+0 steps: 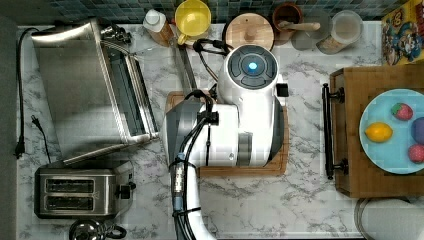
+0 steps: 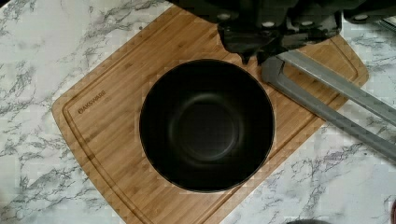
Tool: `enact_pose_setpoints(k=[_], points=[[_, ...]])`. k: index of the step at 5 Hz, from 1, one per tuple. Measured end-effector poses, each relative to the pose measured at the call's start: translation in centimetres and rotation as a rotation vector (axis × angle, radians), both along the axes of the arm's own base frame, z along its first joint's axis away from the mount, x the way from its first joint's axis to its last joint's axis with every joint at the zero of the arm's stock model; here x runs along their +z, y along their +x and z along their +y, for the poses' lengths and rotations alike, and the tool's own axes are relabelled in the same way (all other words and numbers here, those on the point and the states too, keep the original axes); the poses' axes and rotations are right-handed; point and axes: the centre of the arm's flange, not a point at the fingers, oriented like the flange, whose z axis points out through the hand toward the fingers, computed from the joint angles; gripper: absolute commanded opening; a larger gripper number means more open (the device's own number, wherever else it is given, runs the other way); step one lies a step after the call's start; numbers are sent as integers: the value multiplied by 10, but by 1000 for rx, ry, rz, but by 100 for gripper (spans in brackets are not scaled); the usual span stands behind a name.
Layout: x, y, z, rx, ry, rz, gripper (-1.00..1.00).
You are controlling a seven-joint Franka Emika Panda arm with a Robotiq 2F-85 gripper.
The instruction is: Pick up the bowl.
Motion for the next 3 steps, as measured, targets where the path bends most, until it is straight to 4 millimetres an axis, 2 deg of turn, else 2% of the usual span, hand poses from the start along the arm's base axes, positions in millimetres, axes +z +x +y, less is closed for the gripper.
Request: enact_pose_setpoints(k=[2,3], points=[[-8,-1,0,-3,6,13,-100],[-16,1,-7,-5,-23,-65,-100]])
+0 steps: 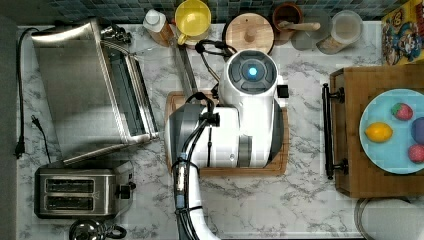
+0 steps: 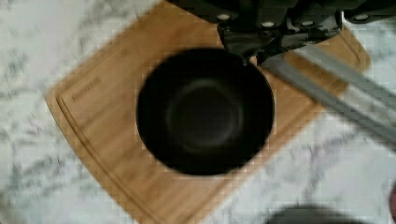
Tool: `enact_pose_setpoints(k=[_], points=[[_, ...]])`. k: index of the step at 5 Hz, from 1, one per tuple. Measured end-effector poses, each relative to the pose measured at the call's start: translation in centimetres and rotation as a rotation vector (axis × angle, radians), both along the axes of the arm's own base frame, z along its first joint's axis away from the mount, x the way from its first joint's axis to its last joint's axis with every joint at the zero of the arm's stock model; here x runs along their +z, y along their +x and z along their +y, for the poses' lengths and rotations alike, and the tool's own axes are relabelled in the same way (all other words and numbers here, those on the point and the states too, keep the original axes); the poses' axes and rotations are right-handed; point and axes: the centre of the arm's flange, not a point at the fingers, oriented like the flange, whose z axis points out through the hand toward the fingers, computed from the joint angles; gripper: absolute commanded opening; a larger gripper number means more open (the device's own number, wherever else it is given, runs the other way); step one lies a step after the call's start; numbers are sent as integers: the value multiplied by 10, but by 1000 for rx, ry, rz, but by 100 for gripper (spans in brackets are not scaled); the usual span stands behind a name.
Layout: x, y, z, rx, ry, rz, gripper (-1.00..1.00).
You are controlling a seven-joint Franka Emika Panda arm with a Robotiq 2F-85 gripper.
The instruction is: Pick up the bowl.
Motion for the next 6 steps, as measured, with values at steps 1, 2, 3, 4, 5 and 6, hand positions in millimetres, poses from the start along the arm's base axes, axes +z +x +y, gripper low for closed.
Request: enact_pose_setpoints(k=[1,2,3,4,5,6], points=[[-14,-8,-15,8,-61,-90,-100],[-33,-31,-30,-2,-84,-55,0],[-49,-47,-48,-10,-78,-8,0],[-59,-54,-68,36,-70,10,0],[-62,-54,-87,81,-76,-39,0],[-67,-55,-102,95,-85,-95,0]])
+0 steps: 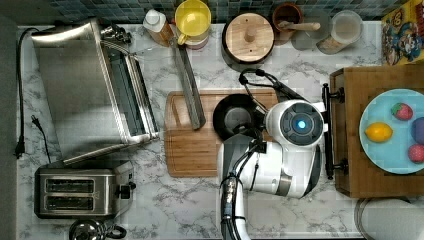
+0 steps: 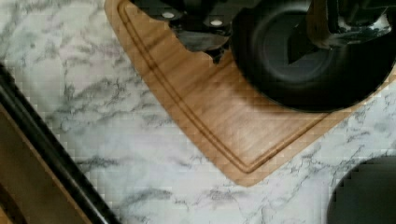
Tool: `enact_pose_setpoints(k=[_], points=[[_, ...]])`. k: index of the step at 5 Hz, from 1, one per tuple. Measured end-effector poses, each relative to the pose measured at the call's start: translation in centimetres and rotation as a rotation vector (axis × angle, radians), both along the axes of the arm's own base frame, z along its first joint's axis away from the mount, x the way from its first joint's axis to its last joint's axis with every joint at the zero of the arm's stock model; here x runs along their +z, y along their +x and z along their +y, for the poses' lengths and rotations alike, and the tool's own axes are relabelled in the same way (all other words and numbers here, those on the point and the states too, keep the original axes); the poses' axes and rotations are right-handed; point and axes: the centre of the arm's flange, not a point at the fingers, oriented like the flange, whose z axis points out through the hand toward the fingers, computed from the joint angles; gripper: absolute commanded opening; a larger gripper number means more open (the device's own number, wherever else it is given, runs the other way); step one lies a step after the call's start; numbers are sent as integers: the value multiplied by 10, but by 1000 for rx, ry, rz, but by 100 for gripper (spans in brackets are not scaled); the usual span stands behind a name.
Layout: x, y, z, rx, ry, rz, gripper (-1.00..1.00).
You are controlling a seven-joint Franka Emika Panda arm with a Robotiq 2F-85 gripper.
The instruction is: Pick up the bowl.
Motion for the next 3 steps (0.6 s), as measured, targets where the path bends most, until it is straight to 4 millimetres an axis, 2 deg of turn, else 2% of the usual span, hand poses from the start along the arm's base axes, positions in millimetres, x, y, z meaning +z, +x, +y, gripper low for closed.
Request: enact_pose_setpoints(k=[1,2,3], points=[[-18,-11,-7,8,22,1,0],[-41,-26,-5,20,40,48,0],[-61,-30,2,34,56,33,0]])
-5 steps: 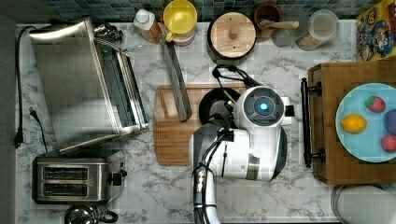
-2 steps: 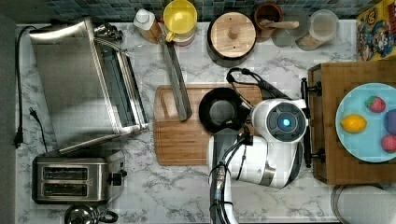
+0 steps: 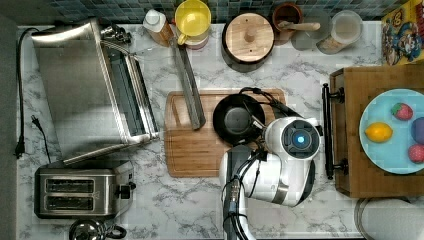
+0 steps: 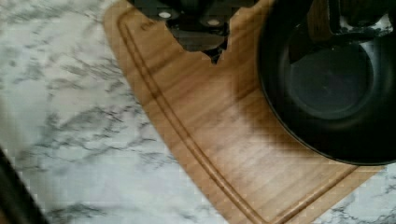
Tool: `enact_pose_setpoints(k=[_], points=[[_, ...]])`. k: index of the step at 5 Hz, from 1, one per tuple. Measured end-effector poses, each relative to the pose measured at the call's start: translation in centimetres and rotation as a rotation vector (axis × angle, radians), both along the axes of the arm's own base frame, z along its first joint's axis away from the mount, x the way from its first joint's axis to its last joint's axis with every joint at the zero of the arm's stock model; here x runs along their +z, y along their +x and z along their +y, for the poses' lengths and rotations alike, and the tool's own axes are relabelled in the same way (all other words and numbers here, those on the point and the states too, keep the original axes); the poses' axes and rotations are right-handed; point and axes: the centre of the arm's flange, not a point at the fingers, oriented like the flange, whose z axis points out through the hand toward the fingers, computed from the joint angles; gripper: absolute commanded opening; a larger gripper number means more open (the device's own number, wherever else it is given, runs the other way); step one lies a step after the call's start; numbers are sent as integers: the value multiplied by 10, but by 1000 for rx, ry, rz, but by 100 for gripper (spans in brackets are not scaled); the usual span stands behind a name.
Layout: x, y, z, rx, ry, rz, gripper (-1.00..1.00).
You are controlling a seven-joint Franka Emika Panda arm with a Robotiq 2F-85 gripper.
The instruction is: Pick up the bowl.
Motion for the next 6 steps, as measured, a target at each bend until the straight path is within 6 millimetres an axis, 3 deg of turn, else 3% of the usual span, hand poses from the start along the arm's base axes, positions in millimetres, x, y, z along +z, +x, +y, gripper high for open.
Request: enact_pose_setpoints(k=[2,3,4,6], points=[[-42,4,1,-4,2,1,0],[-58,-3,-2,-23,20,48,-15],[-60,0,0,-34,25,25,-100],[-58,2,0,-73,14,6,-100]])
